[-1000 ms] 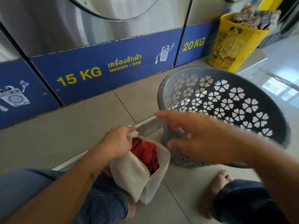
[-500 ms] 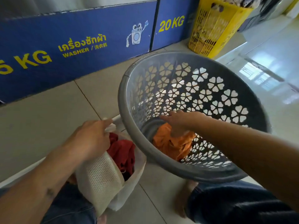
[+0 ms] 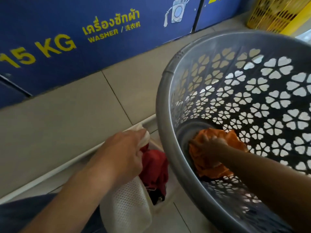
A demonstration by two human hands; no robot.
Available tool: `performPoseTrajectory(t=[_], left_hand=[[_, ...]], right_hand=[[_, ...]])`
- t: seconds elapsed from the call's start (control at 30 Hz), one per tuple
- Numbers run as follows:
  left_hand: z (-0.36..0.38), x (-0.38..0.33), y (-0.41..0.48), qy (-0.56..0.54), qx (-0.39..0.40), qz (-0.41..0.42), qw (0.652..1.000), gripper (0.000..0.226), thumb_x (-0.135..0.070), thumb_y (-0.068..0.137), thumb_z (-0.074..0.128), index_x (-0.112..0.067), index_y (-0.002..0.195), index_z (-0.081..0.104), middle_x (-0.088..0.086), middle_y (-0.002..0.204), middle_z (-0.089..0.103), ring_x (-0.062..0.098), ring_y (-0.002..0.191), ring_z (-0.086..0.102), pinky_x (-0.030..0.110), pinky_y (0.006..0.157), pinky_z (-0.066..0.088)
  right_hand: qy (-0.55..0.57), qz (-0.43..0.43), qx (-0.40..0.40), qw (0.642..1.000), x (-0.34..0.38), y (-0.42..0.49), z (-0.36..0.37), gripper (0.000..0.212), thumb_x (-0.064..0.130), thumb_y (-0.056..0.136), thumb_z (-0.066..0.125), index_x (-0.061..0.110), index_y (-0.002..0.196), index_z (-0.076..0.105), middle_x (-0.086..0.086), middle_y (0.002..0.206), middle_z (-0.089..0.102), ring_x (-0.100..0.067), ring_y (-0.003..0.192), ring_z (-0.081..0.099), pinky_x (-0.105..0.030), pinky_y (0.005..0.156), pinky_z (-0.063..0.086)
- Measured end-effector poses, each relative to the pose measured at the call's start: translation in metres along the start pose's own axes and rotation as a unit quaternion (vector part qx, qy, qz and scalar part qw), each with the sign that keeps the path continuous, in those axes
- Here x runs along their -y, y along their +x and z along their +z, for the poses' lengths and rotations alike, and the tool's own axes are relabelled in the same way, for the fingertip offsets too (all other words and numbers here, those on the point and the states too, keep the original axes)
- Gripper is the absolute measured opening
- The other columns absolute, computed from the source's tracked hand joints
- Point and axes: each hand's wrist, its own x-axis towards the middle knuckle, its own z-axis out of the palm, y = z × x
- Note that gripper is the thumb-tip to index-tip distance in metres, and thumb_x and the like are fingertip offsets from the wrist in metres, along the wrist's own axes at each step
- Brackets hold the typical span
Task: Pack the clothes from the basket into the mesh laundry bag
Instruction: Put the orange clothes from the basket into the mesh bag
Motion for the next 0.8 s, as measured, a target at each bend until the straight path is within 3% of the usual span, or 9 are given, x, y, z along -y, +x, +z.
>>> performPoseTrajectory(t=[0.07, 0.13, 0.2, 0.4, 0.57, 0.67, 0.8], left_hand=[[0.0, 0.005, -0.002, 0.001, 0.002, -0.009, 1.0, 0.054, -0.021, 0.093, 0.049, -0.04, 0.142, 0.042, -0.011, 0.137, 0.055, 0.015, 0.125, 0.051, 0.033, 0.105, 0.043], [0.0, 0.006, -0.004, -0.004, 0.003, -0.02, 1.0, 0.058, -0.02, 0.093, 0.051, -0.038, 0.147, 0.037, -0.011, 0.149, 0.045, 0.015, 0.134, 0.044, 0.03, 0.11, 0.037], [-0.002, 0.004, -0.004, -0.005, 0.016, -0.029, 0.999, 0.061, -0.017, 0.094, 0.051, -0.036, 0.149, 0.034, -0.01, 0.154, 0.038, 0.015, 0.138, 0.04, 0.024, 0.109, 0.032], [-0.008, 0.002, -0.005, 0.035, 0.065, -0.037, 0.997, 0.062, -0.019, 0.092, 0.053, -0.037, 0.149, 0.035, 0.0, 0.156, 0.035, 0.023, 0.137, 0.042, 0.027, 0.104, 0.037], [-0.013, 0.005, -0.013, 0.041, 0.055, -0.025, 0.997, 0.048, -0.011, 0.09, 0.054, -0.028, 0.134, 0.056, -0.002, 0.149, 0.046, 0.022, 0.126, 0.053, 0.029, 0.095, 0.046], [-0.022, 0.01, -0.023, -0.027, 0.0, 0.012, 1.0, 0.039, -0.027, 0.087, 0.059, -0.037, 0.125, 0.065, -0.006, 0.124, 0.066, 0.016, 0.112, 0.063, 0.027, 0.09, 0.051], [-0.027, 0.008, -0.046, -0.111, -0.053, 0.036, 0.992, 0.032, -0.033, 0.086, 0.061, -0.039, 0.116, 0.069, -0.016, 0.11, 0.068, 0.006, 0.101, 0.063, 0.021, 0.083, 0.049]], right_hand=[[-0.013, -0.018, -0.036, 0.999, -0.002, -0.005, -0.001, 0.093, 0.035, 0.095, 0.065, 0.034, 0.161, 0.0, -0.024, 0.161, 0.024, -0.04, 0.125, 0.056, -0.046, 0.091, 0.055], [-0.012, -0.032, -0.047, 0.998, -0.008, -0.008, -0.006, 0.08, 0.036, 0.092, 0.069, 0.029, 0.157, 0.024, -0.015, 0.149, 0.045, -0.033, 0.123, 0.058, -0.046, 0.095, 0.051], [0.012, -0.041, -0.053, 0.998, -0.016, -0.015, -0.018, 0.073, 0.038, 0.087, 0.074, 0.03, 0.15, 0.036, -0.008, 0.137, 0.056, -0.029, 0.12, 0.061, -0.042, 0.094, 0.051], [0.126, -0.033, -0.103, 0.986, -0.033, -0.059, -0.059, 0.066, 0.031, 0.085, 0.071, 0.035, 0.142, 0.037, -0.001, 0.115, 0.064, -0.024, 0.101, 0.062, -0.033, 0.077, 0.048], [0.255, -0.052, -0.227, 0.938, -0.03, -0.148, -0.088, 0.041, 0.023, 0.084, 0.064, 0.038, 0.116, 0.045, 0.005, 0.104, 0.06, -0.018, 0.095, 0.06, -0.034, 0.081, 0.049], [0.273, -0.043, -0.329, 0.903, -0.017, -0.206, -0.098, 0.045, 0.03, 0.086, 0.062, 0.039, 0.125, 0.043, 0.005, 0.105, 0.053, -0.018, 0.089, 0.06, -0.04, 0.078, 0.055], [0.221, -0.026, -0.467, 0.856, 0.001, -0.275, -0.116, 0.058, 0.037, 0.085, 0.064, 0.042, 0.137, 0.039, 0.006, 0.109, 0.049, -0.024, 0.081, 0.061, -0.037, 0.064, 0.047]])
